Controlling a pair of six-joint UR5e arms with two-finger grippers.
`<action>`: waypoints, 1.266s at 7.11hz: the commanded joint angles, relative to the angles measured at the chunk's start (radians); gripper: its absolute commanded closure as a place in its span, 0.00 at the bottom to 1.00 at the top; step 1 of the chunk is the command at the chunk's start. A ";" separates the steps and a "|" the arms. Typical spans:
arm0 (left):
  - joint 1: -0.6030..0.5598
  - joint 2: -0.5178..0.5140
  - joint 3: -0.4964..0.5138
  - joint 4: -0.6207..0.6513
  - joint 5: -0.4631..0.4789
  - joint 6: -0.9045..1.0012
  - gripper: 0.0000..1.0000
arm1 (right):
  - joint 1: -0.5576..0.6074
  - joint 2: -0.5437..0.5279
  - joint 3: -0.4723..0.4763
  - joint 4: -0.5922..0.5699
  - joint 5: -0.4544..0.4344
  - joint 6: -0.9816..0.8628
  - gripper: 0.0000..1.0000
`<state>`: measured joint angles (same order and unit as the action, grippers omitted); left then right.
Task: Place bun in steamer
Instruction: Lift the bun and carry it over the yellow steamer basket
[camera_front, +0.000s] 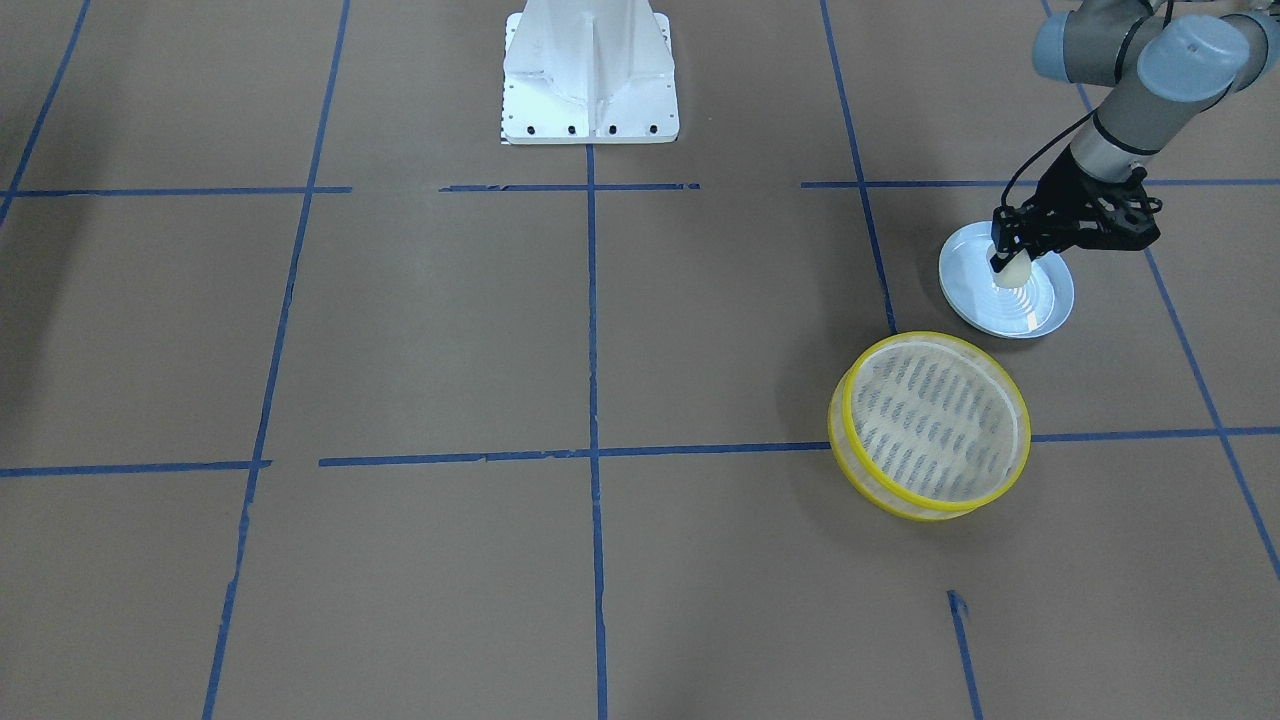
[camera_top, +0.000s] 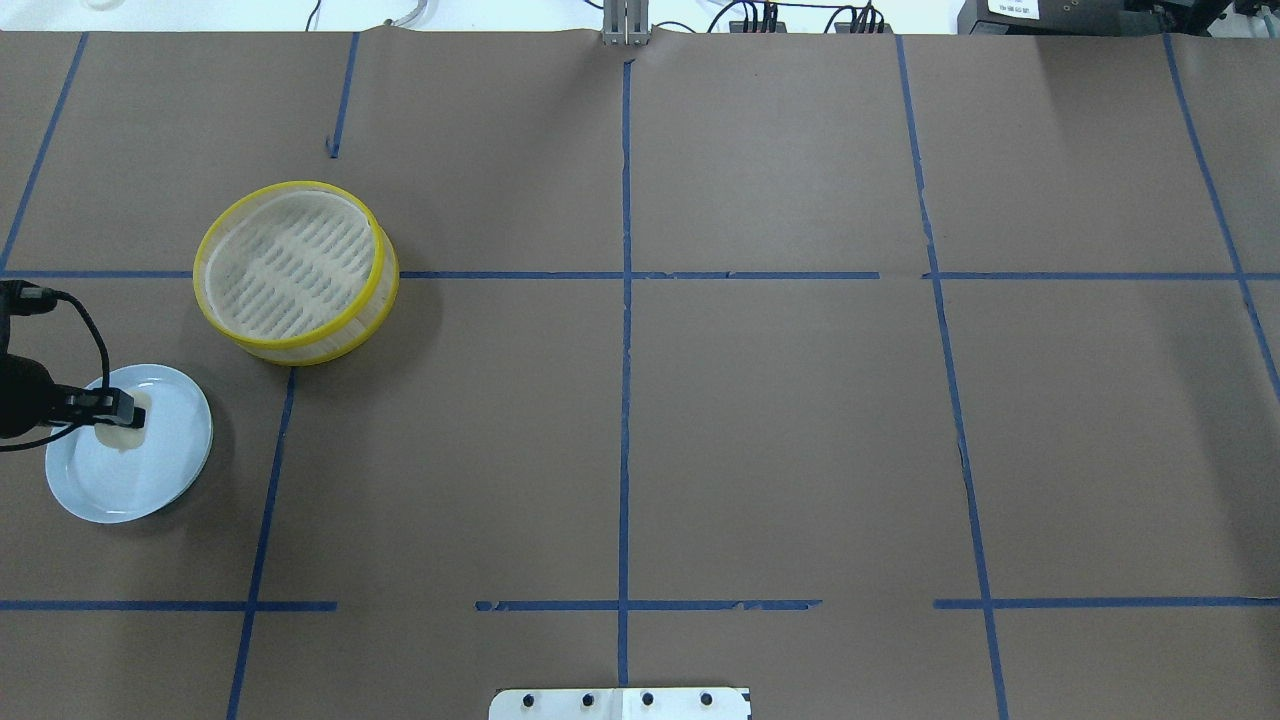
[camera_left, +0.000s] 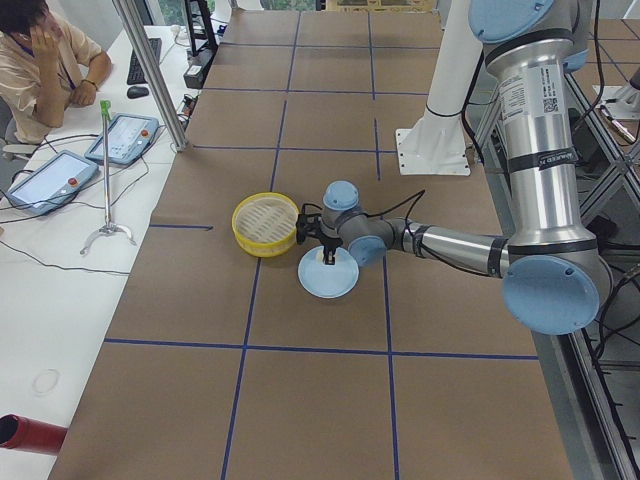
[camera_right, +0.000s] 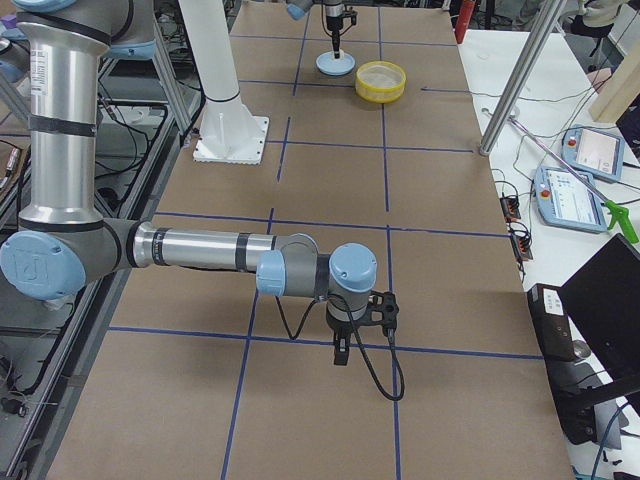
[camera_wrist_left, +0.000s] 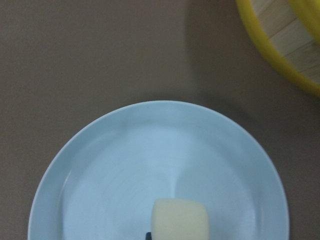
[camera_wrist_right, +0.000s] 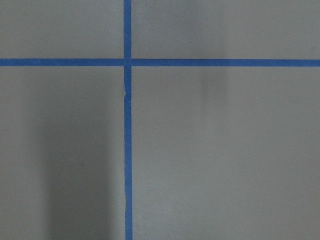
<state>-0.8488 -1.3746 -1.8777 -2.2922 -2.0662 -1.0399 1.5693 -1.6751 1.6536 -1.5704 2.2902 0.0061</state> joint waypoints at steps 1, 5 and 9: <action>-0.084 -0.085 -0.025 0.000 -0.011 0.000 0.64 | 0.000 0.000 0.000 0.000 0.000 0.000 0.00; -0.082 -0.412 0.165 0.207 -0.003 -0.003 0.64 | 0.000 0.000 0.000 0.000 0.000 0.000 0.00; -0.047 -0.555 0.391 0.206 0.003 -0.037 0.64 | 0.000 0.000 0.000 0.000 0.000 0.000 0.00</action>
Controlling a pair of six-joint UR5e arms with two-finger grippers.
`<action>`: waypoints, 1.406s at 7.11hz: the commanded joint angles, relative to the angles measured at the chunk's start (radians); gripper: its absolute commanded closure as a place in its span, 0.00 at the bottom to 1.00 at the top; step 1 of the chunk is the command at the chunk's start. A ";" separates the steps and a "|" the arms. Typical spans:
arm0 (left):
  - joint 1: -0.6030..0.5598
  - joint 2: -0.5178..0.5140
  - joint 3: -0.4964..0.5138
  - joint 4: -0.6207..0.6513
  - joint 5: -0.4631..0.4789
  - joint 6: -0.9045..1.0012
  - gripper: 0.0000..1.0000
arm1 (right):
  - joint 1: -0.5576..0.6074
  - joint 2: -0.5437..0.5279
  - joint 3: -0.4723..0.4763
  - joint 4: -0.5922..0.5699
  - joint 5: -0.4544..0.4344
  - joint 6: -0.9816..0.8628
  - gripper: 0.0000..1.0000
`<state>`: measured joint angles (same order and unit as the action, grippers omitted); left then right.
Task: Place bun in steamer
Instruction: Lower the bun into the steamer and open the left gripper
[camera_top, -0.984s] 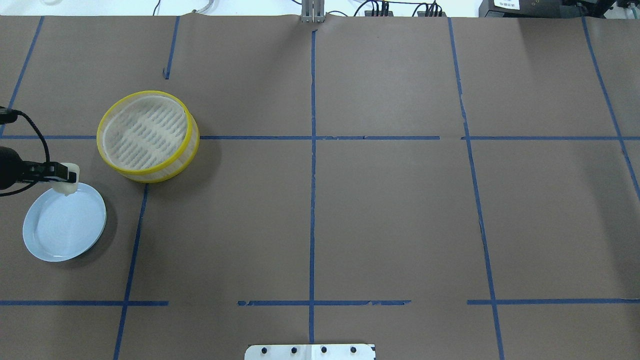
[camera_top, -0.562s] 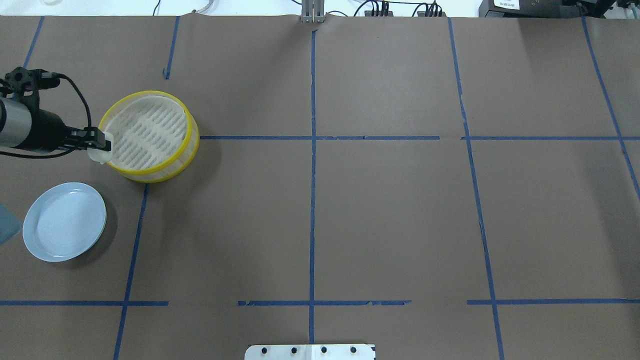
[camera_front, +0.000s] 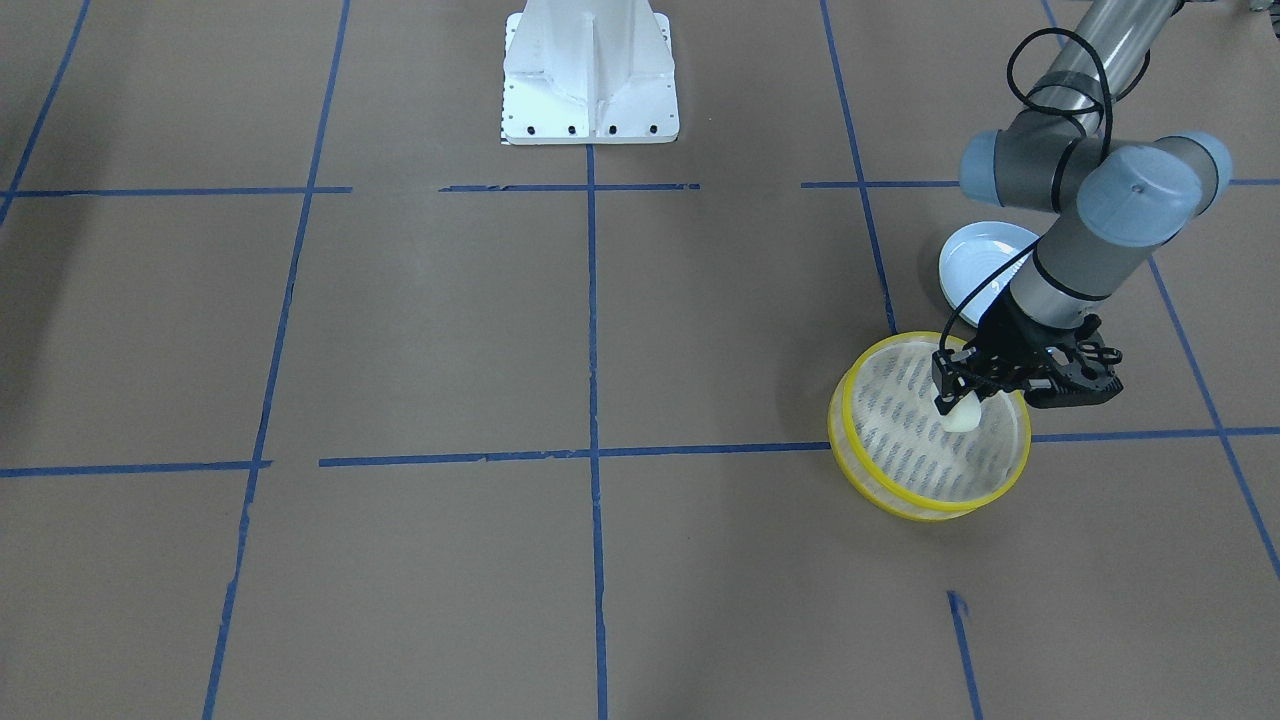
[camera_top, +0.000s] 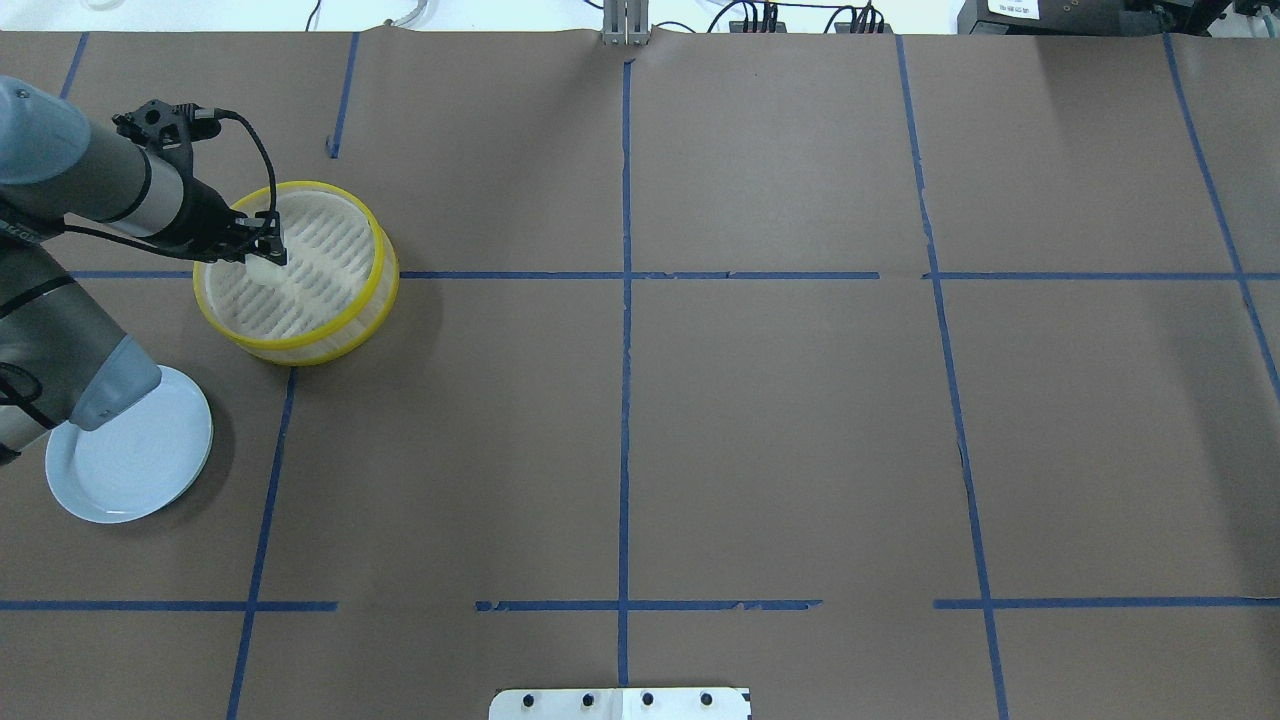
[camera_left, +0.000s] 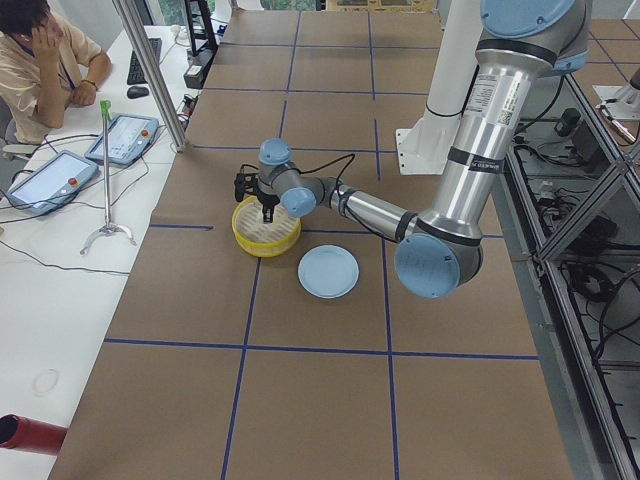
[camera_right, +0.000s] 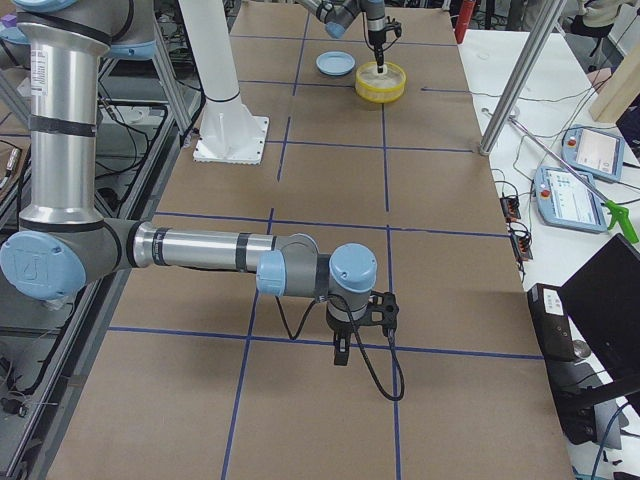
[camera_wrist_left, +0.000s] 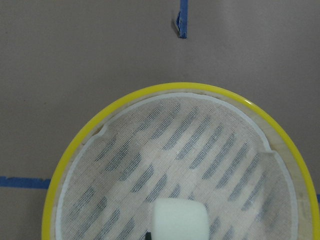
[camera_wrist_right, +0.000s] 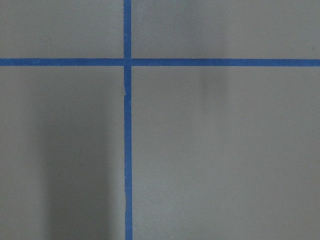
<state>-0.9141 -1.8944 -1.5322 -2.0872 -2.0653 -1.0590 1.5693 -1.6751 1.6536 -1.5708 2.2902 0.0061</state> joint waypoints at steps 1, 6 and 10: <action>0.026 -0.038 0.058 0.001 0.002 -0.019 0.63 | 0.000 0.000 0.000 0.000 0.000 0.000 0.00; 0.040 -0.035 0.053 0.001 0.004 -0.038 0.00 | 0.000 0.000 0.000 0.000 0.000 0.000 0.00; -0.044 -0.020 -0.054 0.097 -0.002 0.040 0.00 | 0.000 0.000 0.000 0.000 0.000 0.000 0.00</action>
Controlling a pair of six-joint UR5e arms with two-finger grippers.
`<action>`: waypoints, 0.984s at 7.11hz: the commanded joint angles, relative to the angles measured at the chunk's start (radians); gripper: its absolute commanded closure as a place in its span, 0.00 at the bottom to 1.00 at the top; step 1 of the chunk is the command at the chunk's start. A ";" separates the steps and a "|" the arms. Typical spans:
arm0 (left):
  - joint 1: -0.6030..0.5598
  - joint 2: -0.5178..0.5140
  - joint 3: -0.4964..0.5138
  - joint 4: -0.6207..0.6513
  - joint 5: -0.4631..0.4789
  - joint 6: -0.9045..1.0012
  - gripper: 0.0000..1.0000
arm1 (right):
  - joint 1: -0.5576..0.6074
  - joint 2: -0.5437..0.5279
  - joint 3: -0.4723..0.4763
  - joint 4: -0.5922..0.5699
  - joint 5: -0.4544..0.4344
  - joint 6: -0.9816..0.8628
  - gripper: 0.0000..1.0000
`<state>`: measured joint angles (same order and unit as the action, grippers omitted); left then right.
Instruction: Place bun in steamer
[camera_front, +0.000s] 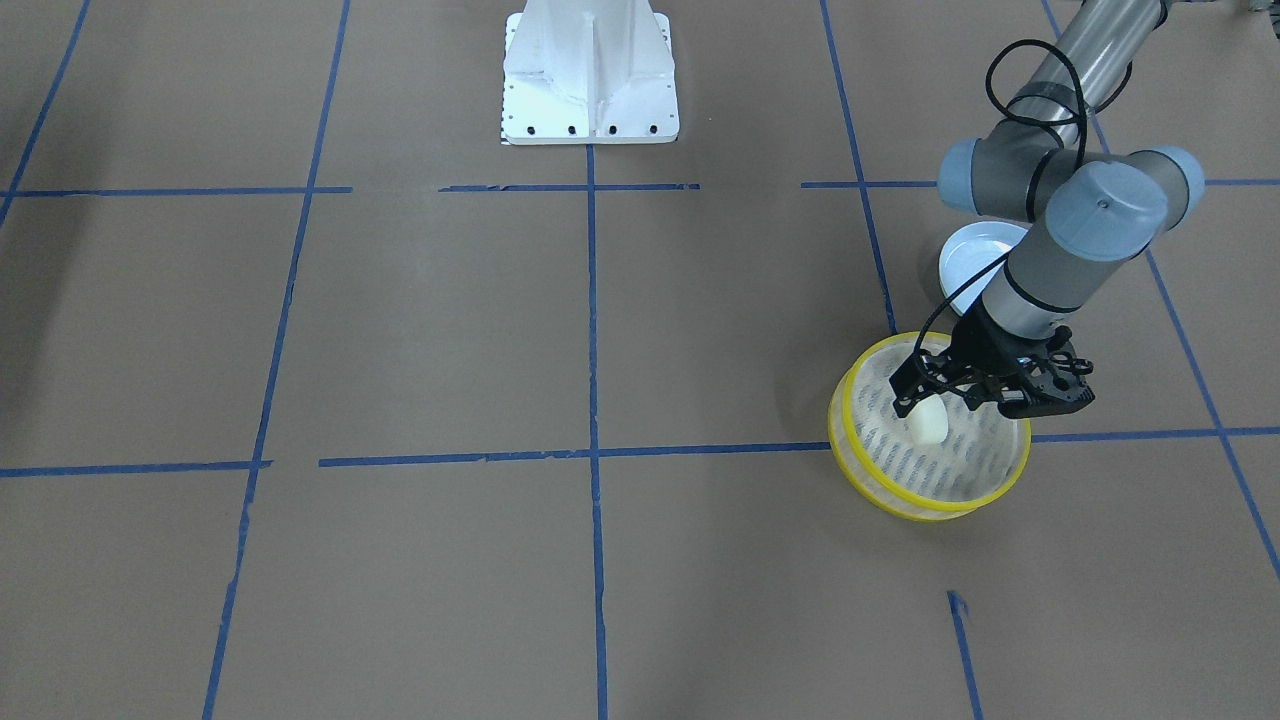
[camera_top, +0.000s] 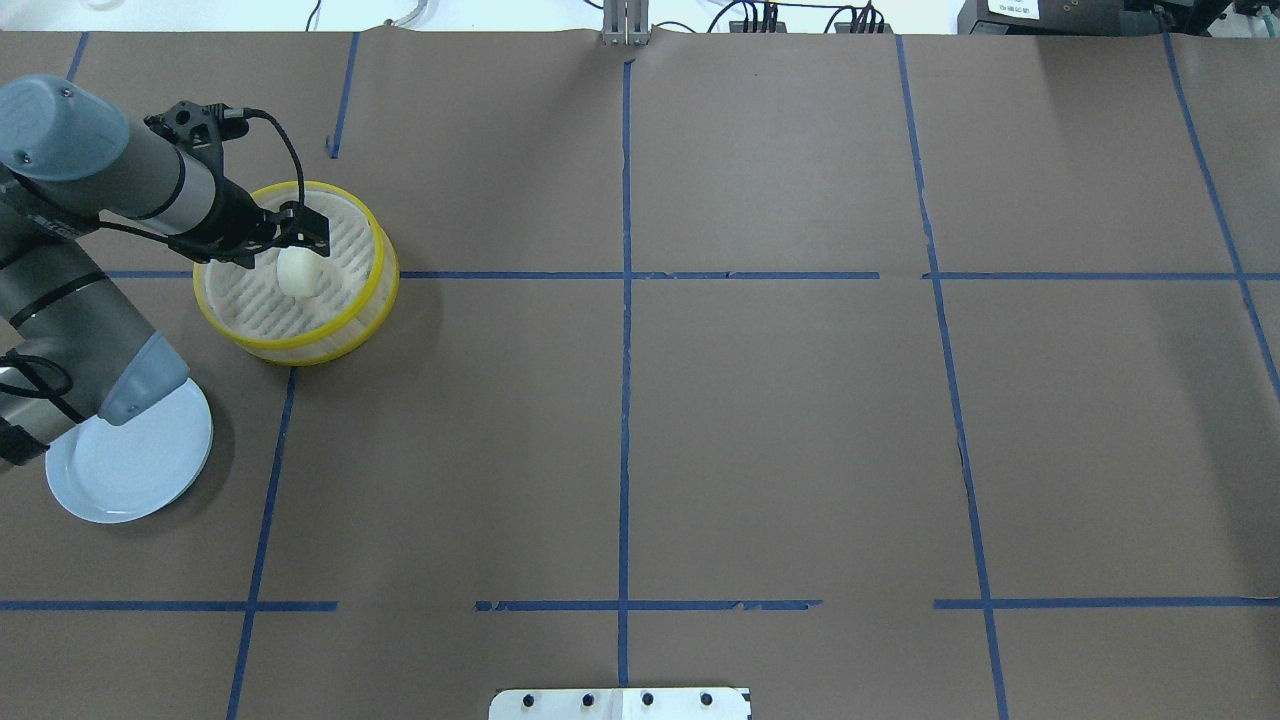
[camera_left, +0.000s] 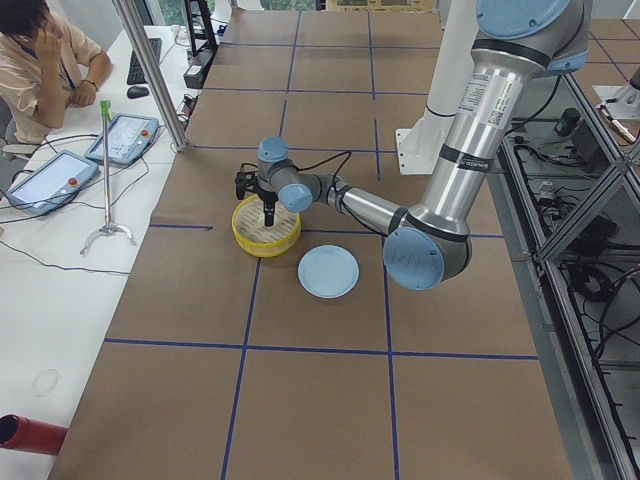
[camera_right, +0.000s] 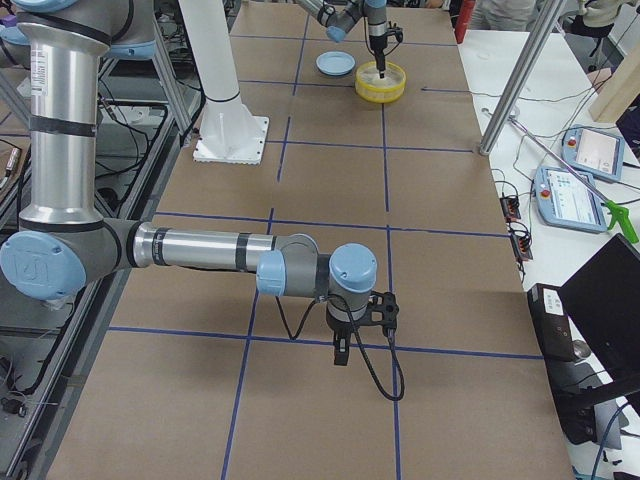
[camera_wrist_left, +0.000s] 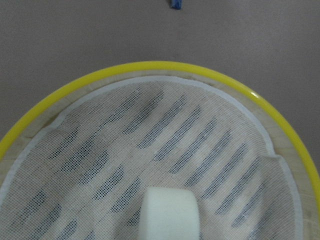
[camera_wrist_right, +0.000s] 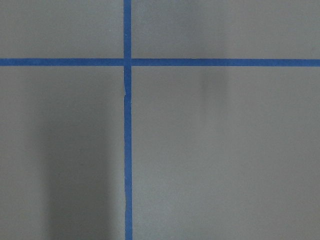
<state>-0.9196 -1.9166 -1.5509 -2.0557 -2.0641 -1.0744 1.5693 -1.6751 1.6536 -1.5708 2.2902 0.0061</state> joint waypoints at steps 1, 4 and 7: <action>-0.083 0.046 -0.116 0.191 -0.007 0.273 0.00 | 0.000 0.000 0.000 0.000 0.000 0.000 0.00; -0.417 0.333 -0.238 0.203 -0.222 0.763 0.00 | 0.000 0.000 0.000 0.000 0.000 0.000 0.00; -0.725 0.520 -0.215 0.257 -0.330 1.159 0.00 | 0.000 0.000 0.000 0.000 0.000 0.000 0.00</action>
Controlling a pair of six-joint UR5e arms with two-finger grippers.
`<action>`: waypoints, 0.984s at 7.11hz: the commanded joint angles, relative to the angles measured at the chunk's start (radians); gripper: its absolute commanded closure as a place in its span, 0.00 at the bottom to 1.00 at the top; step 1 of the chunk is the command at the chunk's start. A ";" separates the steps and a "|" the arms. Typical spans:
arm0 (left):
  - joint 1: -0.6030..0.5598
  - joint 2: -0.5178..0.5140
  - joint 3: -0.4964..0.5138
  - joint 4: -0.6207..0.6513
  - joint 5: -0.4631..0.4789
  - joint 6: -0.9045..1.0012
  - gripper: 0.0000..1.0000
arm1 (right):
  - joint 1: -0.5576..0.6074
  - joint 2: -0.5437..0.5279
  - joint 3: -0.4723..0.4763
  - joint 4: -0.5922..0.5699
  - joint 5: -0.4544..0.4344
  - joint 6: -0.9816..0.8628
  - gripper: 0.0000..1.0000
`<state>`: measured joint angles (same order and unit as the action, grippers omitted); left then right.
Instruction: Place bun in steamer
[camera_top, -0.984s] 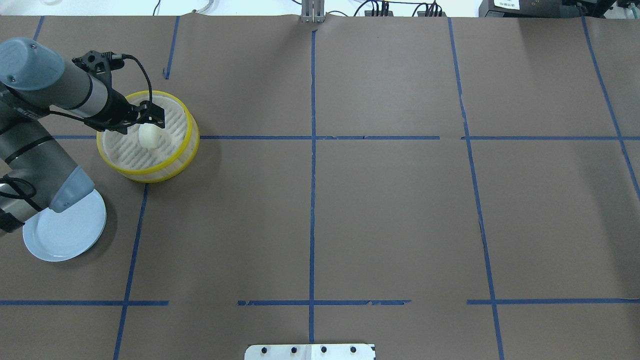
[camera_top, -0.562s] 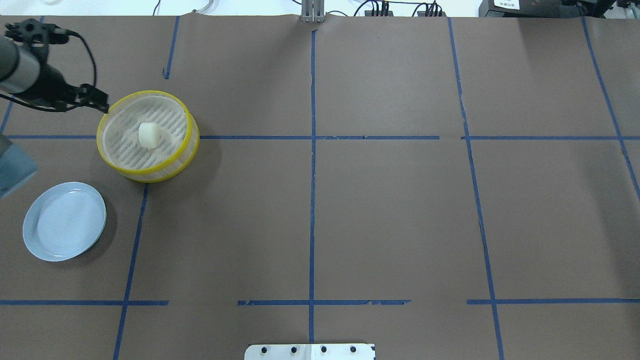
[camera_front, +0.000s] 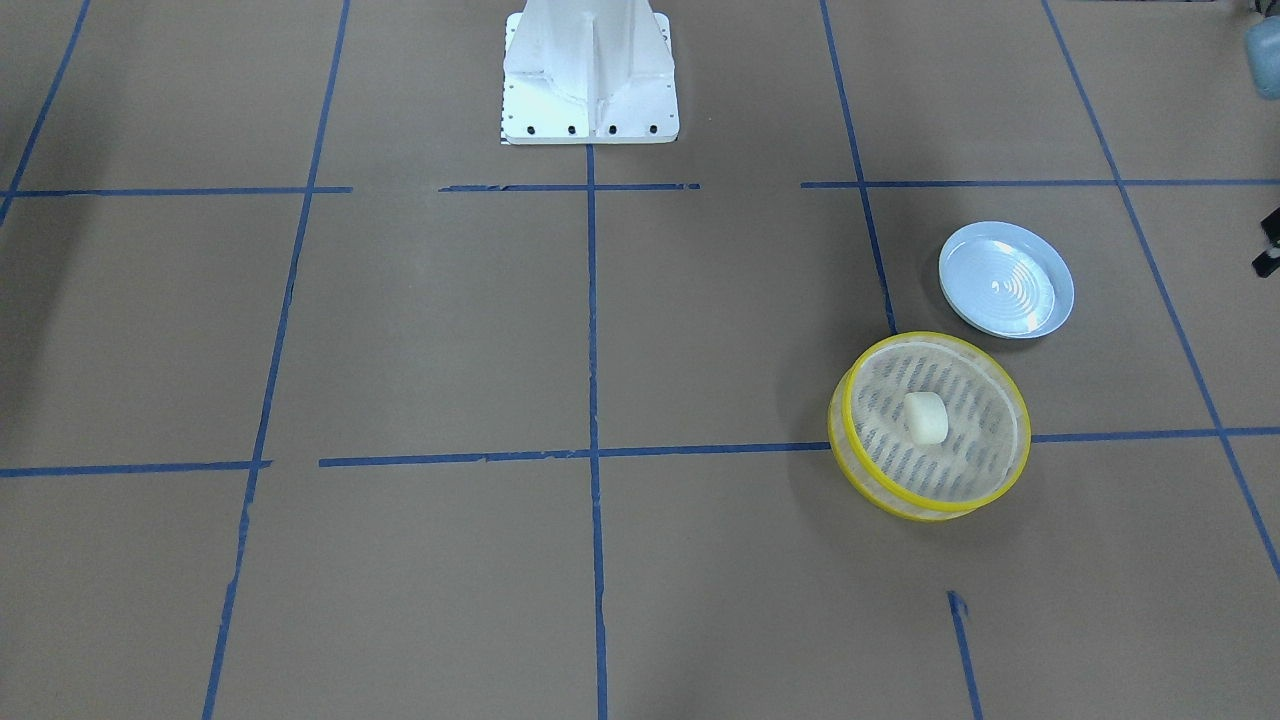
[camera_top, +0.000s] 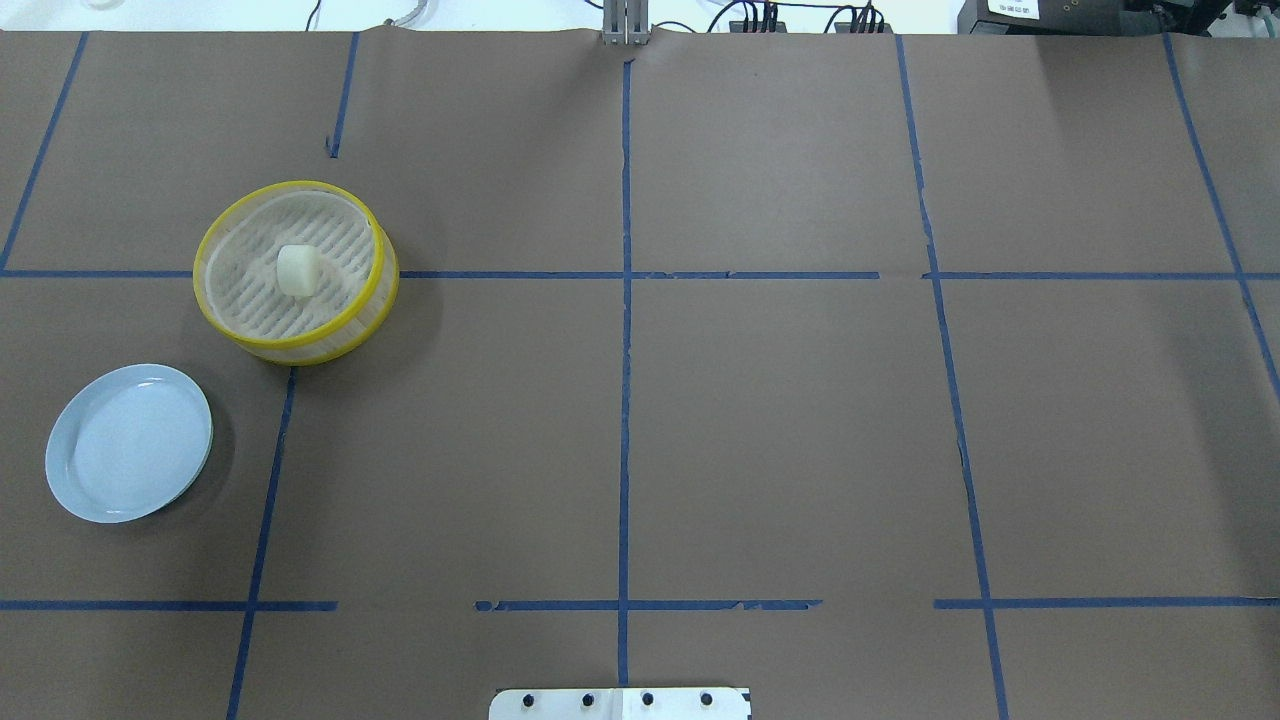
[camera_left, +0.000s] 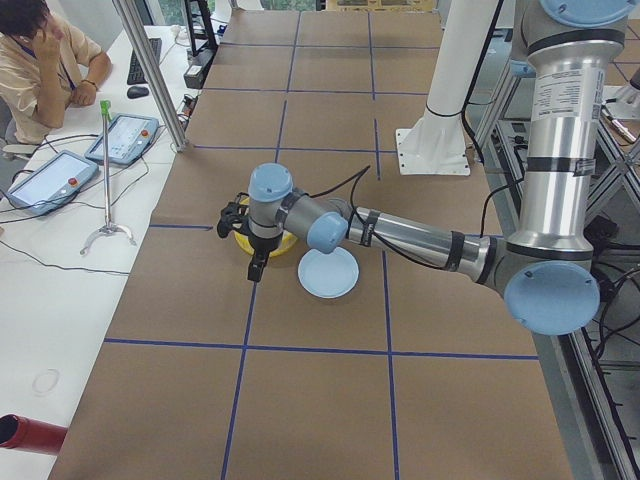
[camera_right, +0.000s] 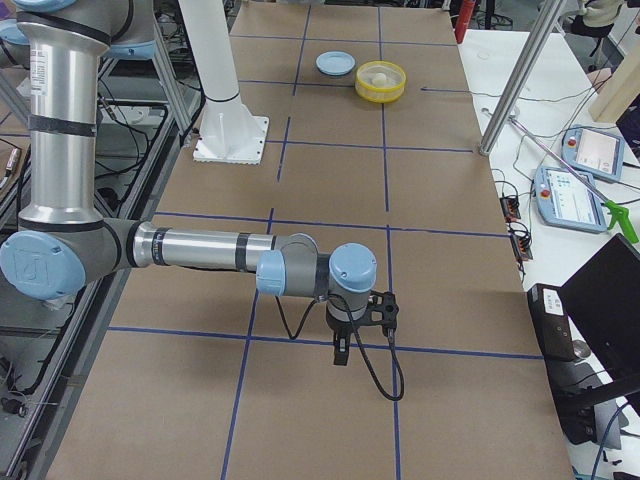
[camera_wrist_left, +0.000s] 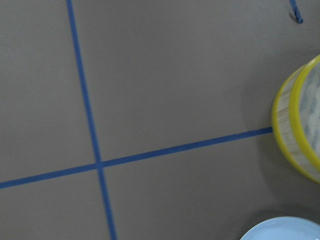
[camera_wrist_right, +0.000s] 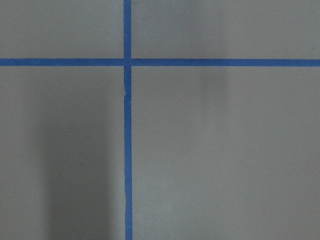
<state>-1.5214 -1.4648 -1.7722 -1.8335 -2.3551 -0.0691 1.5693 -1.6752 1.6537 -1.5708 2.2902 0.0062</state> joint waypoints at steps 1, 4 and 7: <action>-0.126 0.070 -0.012 0.128 -0.032 0.160 0.00 | 0.000 0.000 0.000 0.000 0.000 0.000 0.00; -0.125 0.078 0.013 0.223 -0.029 0.154 0.00 | 0.000 0.000 0.000 0.000 0.000 0.000 0.00; -0.128 0.129 -0.045 0.247 -0.027 0.158 0.00 | 0.000 0.000 0.000 0.000 0.000 0.000 0.00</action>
<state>-1.6481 -1.3522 -1.7933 -1.6035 -2.3825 0.0862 1.5693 -1.6751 1.6537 -1.5701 2.2902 0.0062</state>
